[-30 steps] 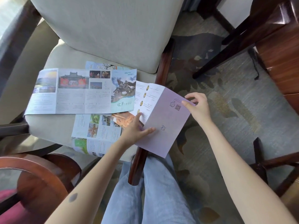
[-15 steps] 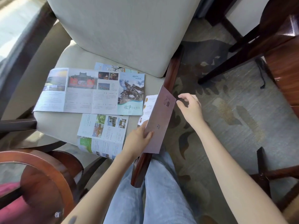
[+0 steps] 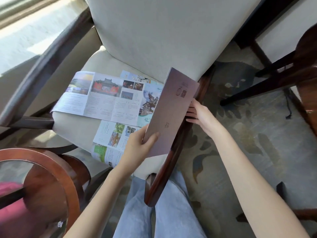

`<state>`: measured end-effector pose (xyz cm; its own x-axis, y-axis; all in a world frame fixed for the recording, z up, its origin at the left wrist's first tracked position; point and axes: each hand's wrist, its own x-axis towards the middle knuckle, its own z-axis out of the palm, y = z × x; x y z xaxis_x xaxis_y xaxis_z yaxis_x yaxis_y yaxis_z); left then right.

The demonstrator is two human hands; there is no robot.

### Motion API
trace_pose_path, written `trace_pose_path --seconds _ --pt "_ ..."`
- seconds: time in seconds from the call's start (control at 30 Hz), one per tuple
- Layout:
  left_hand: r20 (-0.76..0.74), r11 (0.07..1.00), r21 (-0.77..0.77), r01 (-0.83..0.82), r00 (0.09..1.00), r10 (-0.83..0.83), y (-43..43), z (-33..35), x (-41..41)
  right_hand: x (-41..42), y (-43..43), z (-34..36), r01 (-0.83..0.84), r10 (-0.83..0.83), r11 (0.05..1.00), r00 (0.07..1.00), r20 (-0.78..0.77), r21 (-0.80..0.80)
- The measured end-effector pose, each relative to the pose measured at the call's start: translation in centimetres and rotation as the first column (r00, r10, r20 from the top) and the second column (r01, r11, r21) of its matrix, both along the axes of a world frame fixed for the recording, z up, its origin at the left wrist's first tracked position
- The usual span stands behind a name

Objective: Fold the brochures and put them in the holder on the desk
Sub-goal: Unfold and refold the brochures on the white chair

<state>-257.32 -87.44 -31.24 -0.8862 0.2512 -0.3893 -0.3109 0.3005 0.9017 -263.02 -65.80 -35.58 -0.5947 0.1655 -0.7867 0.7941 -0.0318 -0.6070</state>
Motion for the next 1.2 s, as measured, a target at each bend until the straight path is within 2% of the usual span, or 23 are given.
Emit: trace_pose_path --seconds 0.1,0.2,0.3,0.43,0.57,0.63,0.73,0.8,0.9,0.97,1.07,1.13,1.2 --pt "0.122 0.975 0.133 -0.176 0.98 0.16 -0.7 -0.1 -1.2 -0.8 -1.8 0.4 0.006 -0.012 0.992 0.999 -0.044 -0.123" --pt "0.318 0.906 0.221 -0.36 0.905 0.282 -1.0 -0.7 -1.6 -0.1 -2.7 0.0 -0.03 0.024 0.982 0.999 -0.038 -0.188" --pt "0.485 0.833 0.325 -0.447 0.835 0.259 -2.2 -1.8 -2.4 -0.1 -3.7 -0.3 -0.069 0.06 0.966 0.997 -0.047 -0.248" --pt "0.688 0.648 0.416 -0.638 0.686 0.235 -3.5 -3.7 -2.8 -0.7 -3.8 -0.4 -0.045 0.042 0.99 0.999 -0.025 -0.136" --pt "0.768 0.436 0.512 -0.741 0.621 0.154 -4.1 -5.4 -2.1 -0.2 -3.8 -0.8 -0.118 0.124 0.984 0.992 0.039 -0.136" --pt "0.786 0.401 0.526 -0.749 0.609 0.107 -4.0 -6.2 -1.6 0.2 -4.3 -0.9 -0.164 0.182 0.964 0.981 0.067 -0.21" --pt "0.808 0.481 0.478 -0.735 0.582 0.087 -3.2 -6.8 -1.0 0.5 -5.4 -0.9 -0.151 0.185 0.935 0.98 0.078 -0.322" --pt "0.805 0.605 0.402 -0.687 0.58 0.123 -2.9 -7.0 -0.8 0.5 -6.0 -0.8 -0.183 0.221 0.902 0.974 0.054 -0.392" --pt "0.73 0.796 0.248 -0.553 0.647 0.222 -2.7 -7.7 -0.7 0.3 -6.5 -0.9 -0.244 0.273 0.864 0.962 0.001 -0.439" --pt "0.673 0.829 0.18 -0.529 0.681 0.289 -2.8 -8.0 -0.8 0.5 -6.6 -0.7 -0.241 0.257 0.899 0.966 -0.004 -0.367" --pt "0.549 0.889 0.103 -0.447 0.771 0.324 -2.9 -8.3 -0.7 0.9 -6.3 -0.8 -0.221 0.214 0.961 0.975 -0.059 -0.164" --pt "0.401 0.914 0.0 -0.407 0.837 0.372 -2.9 -8.6 -0.6 1.1 -6.4 -1.0 -0.198 0.187 0.972 0.978 -0.097 -0.127" --pt "0.282 0.901 -0.129 -0.414 0.856 0.433 -3.0 -9.1 -0.4 1.1 -6.5 -1.0 -0.194 0.179 0.973 0.976 -0.124 -0.123"
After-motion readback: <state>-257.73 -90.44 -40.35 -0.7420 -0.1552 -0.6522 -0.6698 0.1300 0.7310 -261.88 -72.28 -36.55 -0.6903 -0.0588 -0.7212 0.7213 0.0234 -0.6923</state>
